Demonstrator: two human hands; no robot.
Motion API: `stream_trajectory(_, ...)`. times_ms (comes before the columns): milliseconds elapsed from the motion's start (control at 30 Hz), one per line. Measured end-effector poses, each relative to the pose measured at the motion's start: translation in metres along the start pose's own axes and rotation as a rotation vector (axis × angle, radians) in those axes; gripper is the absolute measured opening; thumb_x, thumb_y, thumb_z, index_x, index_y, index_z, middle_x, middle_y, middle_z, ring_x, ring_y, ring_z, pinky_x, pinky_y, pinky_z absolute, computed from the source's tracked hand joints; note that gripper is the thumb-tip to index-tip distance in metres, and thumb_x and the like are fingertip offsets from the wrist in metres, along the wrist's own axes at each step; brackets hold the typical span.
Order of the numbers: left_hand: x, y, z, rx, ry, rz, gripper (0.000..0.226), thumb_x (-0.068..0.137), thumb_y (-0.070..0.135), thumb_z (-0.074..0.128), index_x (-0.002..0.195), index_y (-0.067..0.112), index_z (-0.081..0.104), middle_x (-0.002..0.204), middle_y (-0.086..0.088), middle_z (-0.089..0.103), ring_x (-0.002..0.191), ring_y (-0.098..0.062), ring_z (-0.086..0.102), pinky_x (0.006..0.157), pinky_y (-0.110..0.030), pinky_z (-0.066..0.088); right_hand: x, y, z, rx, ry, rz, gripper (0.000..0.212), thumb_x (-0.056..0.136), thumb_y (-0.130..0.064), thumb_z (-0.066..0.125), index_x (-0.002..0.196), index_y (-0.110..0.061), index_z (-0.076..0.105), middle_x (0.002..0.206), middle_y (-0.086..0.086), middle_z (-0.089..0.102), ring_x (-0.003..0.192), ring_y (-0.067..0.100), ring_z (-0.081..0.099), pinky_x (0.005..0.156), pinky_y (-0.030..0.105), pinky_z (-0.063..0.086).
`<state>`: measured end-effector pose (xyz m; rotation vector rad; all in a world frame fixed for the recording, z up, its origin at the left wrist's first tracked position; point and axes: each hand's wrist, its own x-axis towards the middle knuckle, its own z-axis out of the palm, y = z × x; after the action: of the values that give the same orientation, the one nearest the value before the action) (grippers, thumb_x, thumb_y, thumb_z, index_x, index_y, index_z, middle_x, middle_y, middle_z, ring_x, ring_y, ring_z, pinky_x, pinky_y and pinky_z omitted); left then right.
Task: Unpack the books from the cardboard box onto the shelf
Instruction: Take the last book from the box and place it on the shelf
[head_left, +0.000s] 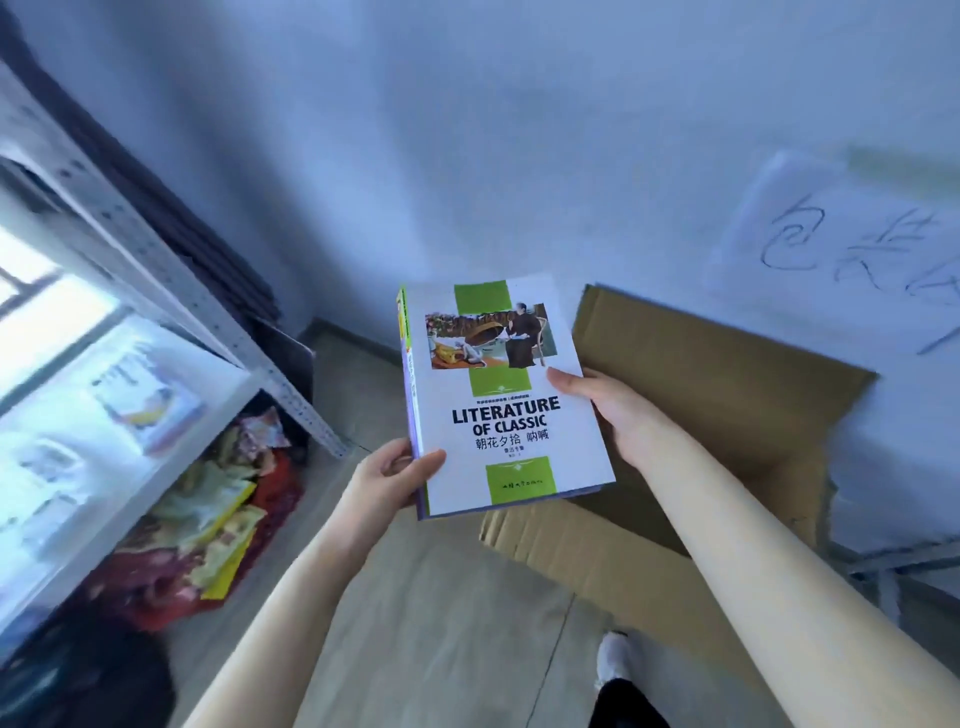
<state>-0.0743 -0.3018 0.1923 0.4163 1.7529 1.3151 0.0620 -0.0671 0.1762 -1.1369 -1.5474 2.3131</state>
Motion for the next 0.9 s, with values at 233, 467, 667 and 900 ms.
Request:
stream_trajectory(233,-0.18,0.073,-0.199,-0.081,0.355,0.194,0.02,0.088,0.013,0.06,0.106,0.007,0.066,0.092,-0.003,0.077,0.075,-0.016,0.073,0.064,-0.023,0.058,-0.053,-0.097,0.277,-0.142,-0.381,-0.121,0.029,0.083,-0.024,0.065,0.106,-0.007,0.065,0.101,0.013,0.073,0.087,0.026,0.07,0.079,0.036,0.056)
stream_trajectory(467,-0.309,0.094,-0.34,-0.142,0.64,0.264,0.062,0.058,0.05,0.081,0.107,0.015,0.065,0.098,-0.003,0.076,0.089,-0.021,0.072,0.072,-0.023,0.058,-0.085,-0.133,0.503,-0.258,-0.71,-0.209,0.031,0.081,-0.023,0.069,0.108,-0.009,0.064,0.1,0.011,0.073,0.086,0.024,0.071,0.08,0.036,0.058)
stream_trajectory(667,-0.363,0.086,-0.463,-0.154,0.887,0.279,0.031,0.086,0.011,0.061,0.117,0.009,0.06,0.099,-0.003,0.074,0.086,-0.02,0.07,0.074,-0.025,0.059,-0.088,-0.14,0.669,-0.337,-0.966,-0.275,0.024,0.083,-0.019,0.068,0.104,-0.006,0.065,0.096,0.012,0.073,0.08,0.024,0.071,0.069,0.032,0.058)
stream_trajectory(900,-0.378,0.1,-0.597,-0.101,1.064,0.314,0.035,0.085,0.007,0.065,0.12,0.006,0.059,0.11,-0.011,0.071,0.089,-0.022,0.07,0.072,-0.024,0.059,-0.058,-0.143,0.827,-0.252,-1.027,-0.397,0.051,0.078,-0.018,0.074,0.118,0.004,0.052,0.106,0.019,0.069,0.09,0.03,0.069,0.082,0.041,0.057)
